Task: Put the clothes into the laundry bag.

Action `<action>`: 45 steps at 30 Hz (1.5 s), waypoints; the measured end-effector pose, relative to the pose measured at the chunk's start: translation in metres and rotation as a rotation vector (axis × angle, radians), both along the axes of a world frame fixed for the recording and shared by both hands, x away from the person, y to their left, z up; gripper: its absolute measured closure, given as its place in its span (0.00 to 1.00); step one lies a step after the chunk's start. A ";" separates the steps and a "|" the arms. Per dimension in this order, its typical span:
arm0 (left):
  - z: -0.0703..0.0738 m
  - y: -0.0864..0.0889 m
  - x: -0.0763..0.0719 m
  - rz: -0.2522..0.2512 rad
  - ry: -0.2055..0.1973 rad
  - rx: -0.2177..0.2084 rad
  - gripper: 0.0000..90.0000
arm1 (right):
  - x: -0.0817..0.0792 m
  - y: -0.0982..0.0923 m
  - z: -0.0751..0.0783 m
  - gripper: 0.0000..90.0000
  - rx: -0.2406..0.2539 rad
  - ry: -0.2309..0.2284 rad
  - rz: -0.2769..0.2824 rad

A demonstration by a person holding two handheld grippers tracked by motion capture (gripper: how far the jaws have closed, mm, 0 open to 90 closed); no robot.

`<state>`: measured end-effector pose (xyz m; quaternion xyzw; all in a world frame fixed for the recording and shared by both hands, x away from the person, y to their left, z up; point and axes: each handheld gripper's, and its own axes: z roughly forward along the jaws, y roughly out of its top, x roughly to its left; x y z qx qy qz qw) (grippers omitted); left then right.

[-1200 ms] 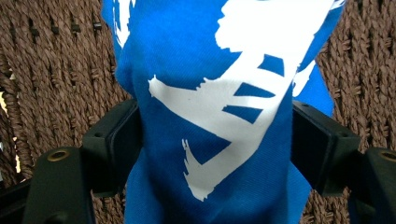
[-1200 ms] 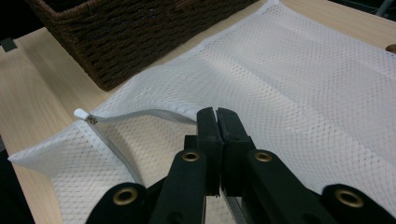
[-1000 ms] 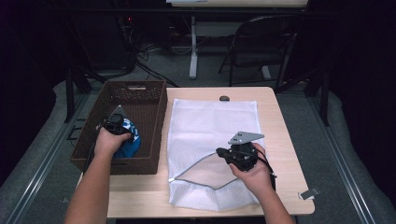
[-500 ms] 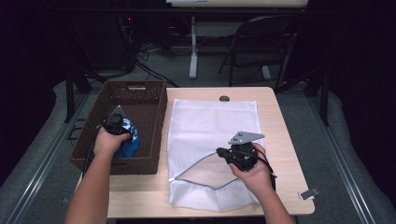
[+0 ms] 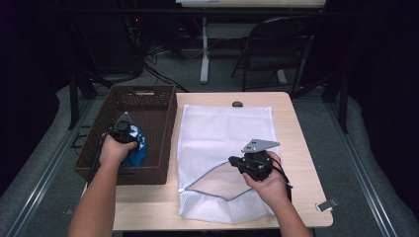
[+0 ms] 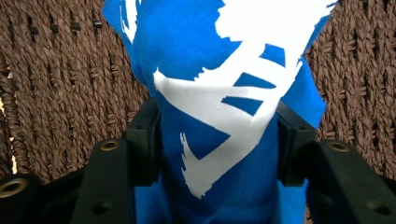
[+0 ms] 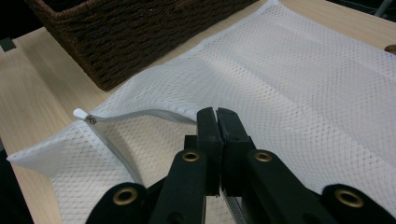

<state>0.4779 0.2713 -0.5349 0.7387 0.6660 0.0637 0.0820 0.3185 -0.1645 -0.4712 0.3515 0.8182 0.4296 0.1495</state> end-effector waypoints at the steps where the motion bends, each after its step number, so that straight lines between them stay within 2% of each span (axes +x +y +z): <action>1: 0.000 0.000 0.000 -0.002 -0.001 0.002 0.52 | 0.000 0.000 0.000 0.99 0.001 0.000 0.000; 16: 0.005 -0.001 -0.001 0.004 -0.013 -0.001 0.68 | 0.000 -0.001 0.000 0.99 0.004 0.003 -0.002; 25: 0.009 0.003 -0.001 0.002 -0.020 -0.021 0.69 | 0.001 -0.001 -0.001 0.99 0.003 0.005 -0.001; 36: 0.020 0.012 -0.006 0.012 -0.058 -0.038 0.69 | 0.001 -0.001 0.000 0.99 0.003 0.004 -0.002; 38: 0.024 0.013 -0.005 0.003 -0.057 -0.021 0.69 | 0.001 -0.001 0.000 0.99 0.002 0.003 -0.003; 45: 0.039 0.014 -0.006 -0.004 -0.083 -0.035 0.69 | 0.001 -0.001 0.000 0.99 0.003 0.002 -0.003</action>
